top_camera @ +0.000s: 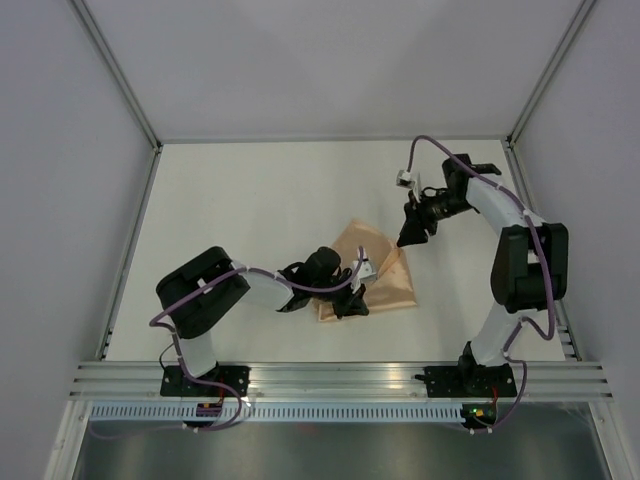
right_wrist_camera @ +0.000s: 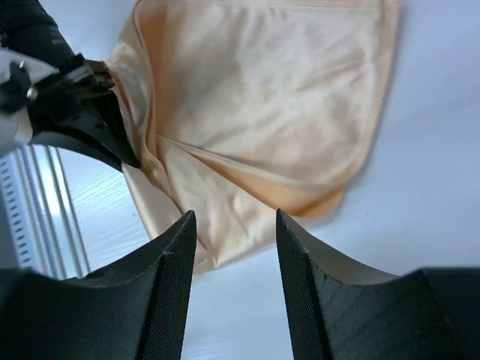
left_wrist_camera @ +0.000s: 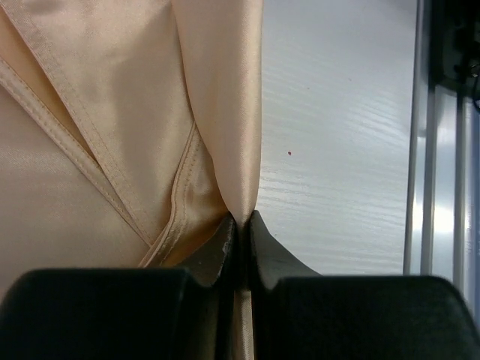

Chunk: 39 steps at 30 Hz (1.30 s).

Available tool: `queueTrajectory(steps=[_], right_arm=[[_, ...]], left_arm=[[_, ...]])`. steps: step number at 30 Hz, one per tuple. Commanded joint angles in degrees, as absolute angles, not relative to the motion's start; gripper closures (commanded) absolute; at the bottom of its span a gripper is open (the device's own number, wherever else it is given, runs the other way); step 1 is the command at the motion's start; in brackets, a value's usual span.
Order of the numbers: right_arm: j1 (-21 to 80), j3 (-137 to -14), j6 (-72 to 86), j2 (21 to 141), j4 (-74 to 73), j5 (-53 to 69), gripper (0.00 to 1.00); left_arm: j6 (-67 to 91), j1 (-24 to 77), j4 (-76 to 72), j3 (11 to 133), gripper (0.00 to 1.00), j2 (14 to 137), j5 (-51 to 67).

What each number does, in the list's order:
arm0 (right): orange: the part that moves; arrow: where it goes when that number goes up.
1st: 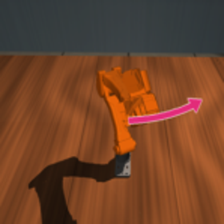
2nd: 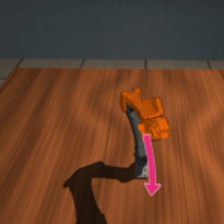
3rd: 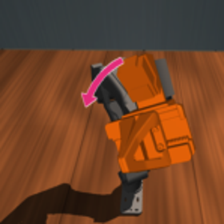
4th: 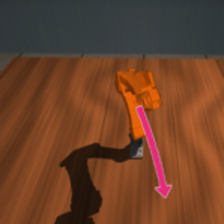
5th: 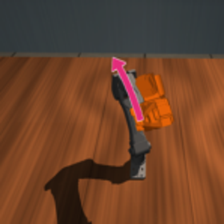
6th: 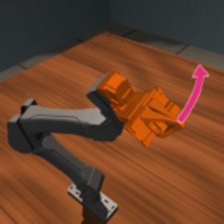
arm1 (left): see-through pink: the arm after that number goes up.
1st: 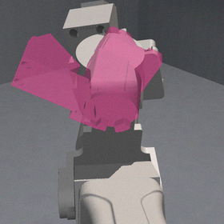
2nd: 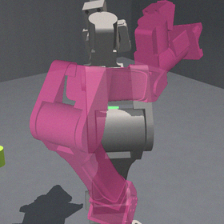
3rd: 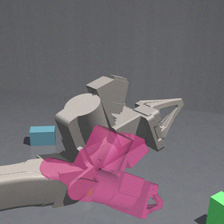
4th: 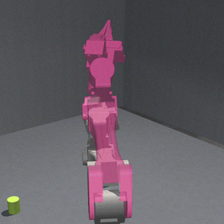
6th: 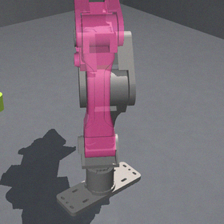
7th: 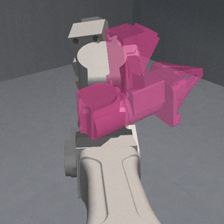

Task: Fold the napkin, place the utensils inside, and roll it up
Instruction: Roll the napkin with the utensil

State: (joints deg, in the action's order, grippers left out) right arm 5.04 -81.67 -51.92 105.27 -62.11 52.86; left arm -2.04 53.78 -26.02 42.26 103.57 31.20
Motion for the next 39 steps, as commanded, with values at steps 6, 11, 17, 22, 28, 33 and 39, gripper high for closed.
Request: queueTrajectory(steps=[6, 11, 17, 22, 28, 33, 39], right_arm=[[5.34, -57.44, -54.66, 82.73, -37.38, 48.96, 0.49], [12.64, -42.91, -56.78, 66.84, -26.38, 42.47, 0.42], [26.09, -35.6, -55.46, 63.89, -21.1, 34.38, 0.37], [33.91, -32.17, -54.23, 65.65, -15.92, 29.1, 0.35], [42.35, -29.18, -53.44, 67.58, -11.43, 22.78, 0.34], [46.31, -28.13, -52.47, 69.69, -8.97, 20.13, 0.36], [48.43, -27.69, -52.03, 73.12, -7.3, 16.7, 0.48]], left_arm=[[12.82, 47.2, -30.76, 39.81, 0.98, 108.63, 48.16], [16.52, 45.27, -27.34, 43.59, 0.98, 111.96, 53.34], [19.51, 43.51, -28.38, 43.95, 0.98, 114.6, 56.16], [20.74, 43.33, -29.18, 44.3, 0.98, 116.27, 56.78], [20.92, 43.24, -28.65, 44.74, 0.98, 117.33, 57.13], [21.0, 43.16, -28.48, 45.17, 0.98, 117.6, 57.04], [20.48, 43.15, -27.51, 45.44, 0.98, 117.33, 57.39]])
